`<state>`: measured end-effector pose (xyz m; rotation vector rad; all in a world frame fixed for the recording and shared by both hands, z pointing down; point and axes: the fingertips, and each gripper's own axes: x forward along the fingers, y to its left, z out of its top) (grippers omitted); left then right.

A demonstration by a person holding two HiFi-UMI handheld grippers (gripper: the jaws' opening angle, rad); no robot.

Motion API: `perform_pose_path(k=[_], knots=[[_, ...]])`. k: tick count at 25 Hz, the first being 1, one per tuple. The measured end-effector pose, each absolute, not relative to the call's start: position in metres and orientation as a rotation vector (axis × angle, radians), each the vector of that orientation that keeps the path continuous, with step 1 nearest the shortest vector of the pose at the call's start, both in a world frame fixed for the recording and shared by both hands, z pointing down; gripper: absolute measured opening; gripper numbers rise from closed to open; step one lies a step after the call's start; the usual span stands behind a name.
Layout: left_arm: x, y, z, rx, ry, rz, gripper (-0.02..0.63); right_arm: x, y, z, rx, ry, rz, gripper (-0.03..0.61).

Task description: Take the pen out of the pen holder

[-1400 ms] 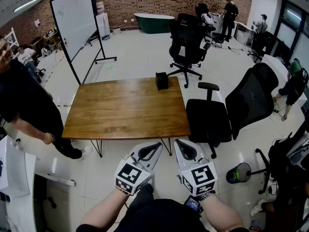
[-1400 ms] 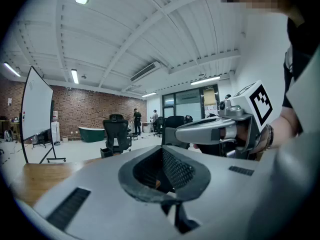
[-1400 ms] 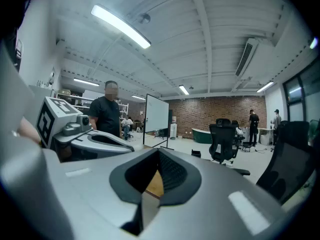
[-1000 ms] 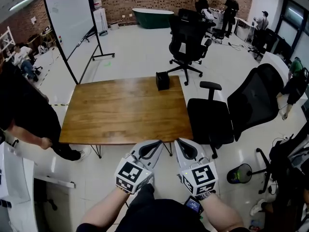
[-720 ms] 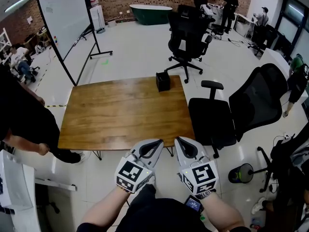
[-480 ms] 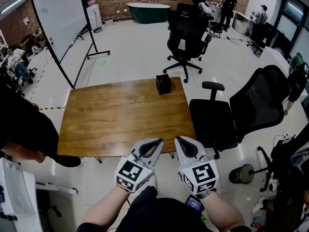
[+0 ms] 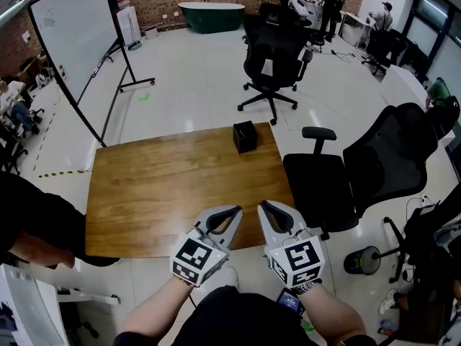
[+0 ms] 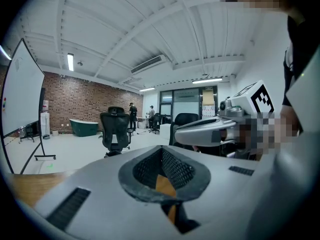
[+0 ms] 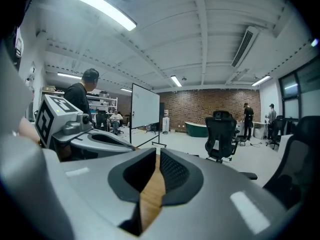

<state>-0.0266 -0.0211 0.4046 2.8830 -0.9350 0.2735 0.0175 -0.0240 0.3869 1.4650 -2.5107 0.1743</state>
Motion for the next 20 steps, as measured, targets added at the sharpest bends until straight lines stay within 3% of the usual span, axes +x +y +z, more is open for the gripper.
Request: perform_pose_path(k=[20], knots=[[-0.037, -0.102, 0.424, 2.863, -0.918, 0.328, 0.005, 0.009, -0.107, 0.405, 1.467, -2.461, 0.207, 0.049]])
